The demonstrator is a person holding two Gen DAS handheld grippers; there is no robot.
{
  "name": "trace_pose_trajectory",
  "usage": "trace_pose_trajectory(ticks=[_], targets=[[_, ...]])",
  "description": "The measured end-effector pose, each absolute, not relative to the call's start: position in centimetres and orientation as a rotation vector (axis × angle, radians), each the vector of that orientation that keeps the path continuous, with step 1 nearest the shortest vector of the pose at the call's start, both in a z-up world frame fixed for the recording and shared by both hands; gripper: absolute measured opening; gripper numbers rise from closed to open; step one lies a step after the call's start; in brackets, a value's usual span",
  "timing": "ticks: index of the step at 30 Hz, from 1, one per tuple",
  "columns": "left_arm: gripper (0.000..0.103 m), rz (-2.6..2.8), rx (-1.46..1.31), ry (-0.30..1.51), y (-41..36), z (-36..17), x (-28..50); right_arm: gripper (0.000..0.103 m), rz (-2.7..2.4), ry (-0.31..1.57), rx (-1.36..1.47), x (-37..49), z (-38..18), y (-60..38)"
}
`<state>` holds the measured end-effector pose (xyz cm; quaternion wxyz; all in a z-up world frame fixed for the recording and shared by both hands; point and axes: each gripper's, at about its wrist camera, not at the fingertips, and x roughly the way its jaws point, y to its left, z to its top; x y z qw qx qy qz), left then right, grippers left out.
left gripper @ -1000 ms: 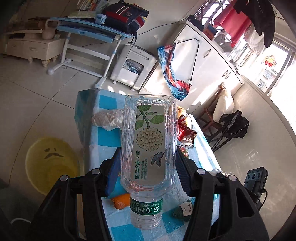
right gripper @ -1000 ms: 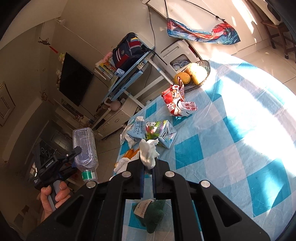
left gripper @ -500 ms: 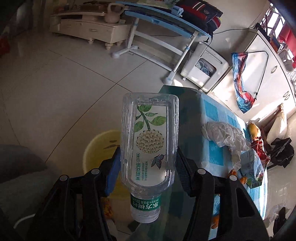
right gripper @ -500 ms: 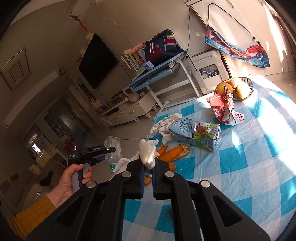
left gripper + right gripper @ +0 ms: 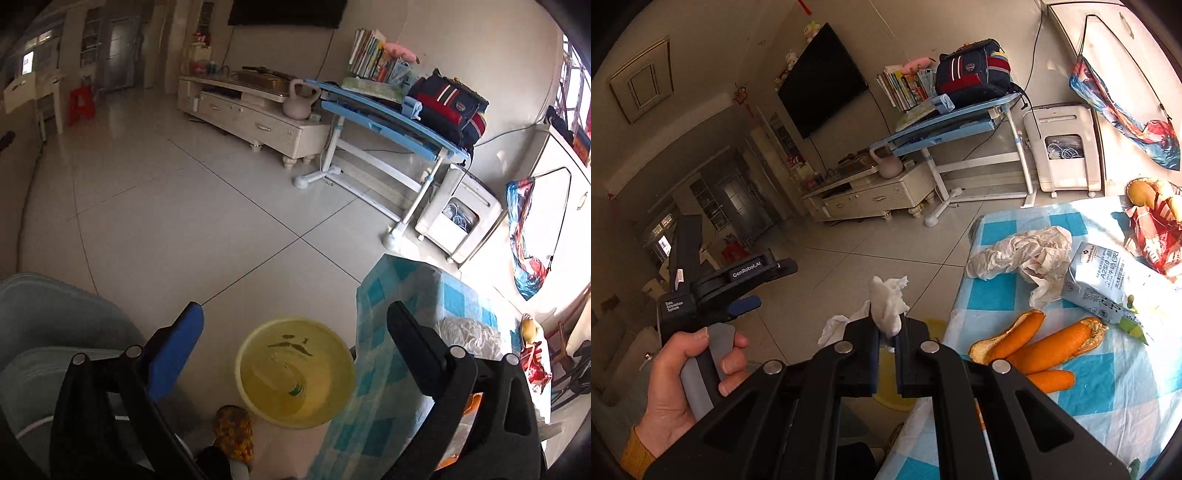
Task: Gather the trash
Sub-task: 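Carry the bottle with the left tool over the yellow bucket and release, then move the left tool back over the orange peels on the table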
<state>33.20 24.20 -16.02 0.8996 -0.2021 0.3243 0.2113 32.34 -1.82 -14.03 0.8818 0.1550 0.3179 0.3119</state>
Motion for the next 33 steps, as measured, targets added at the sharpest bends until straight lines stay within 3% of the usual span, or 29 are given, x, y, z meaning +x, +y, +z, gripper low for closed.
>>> trace_pose_trajectory(ticks=[11, 14, 24, 33], targets=[[0.096, 0.551, -0.447, 0.570, 26.6, -13.2, 31.0, 0.011, 0.640, 0.755, 0.194, 36.7, -16.7, 6.7], [0.096, 0.587, -0.416, 0.547, 26.4, -12.7, 30.8, 0.043, 0.636, 0.791, 0.189, 37.6, -17.6, 8.2], [0.096, 0.605, -0.266, 0.496, 23.9, -10.8, 30.7, 0.053, 0.637, 0.759, 0.227, 35.3, -16.0, 6.9], [0.096, 0.588, -0.244, 0.494, 23.1, -10.4, 30.6, 0.055, 0.636, 0.721, 0.228, 32.6, -14.2, 4.4]])
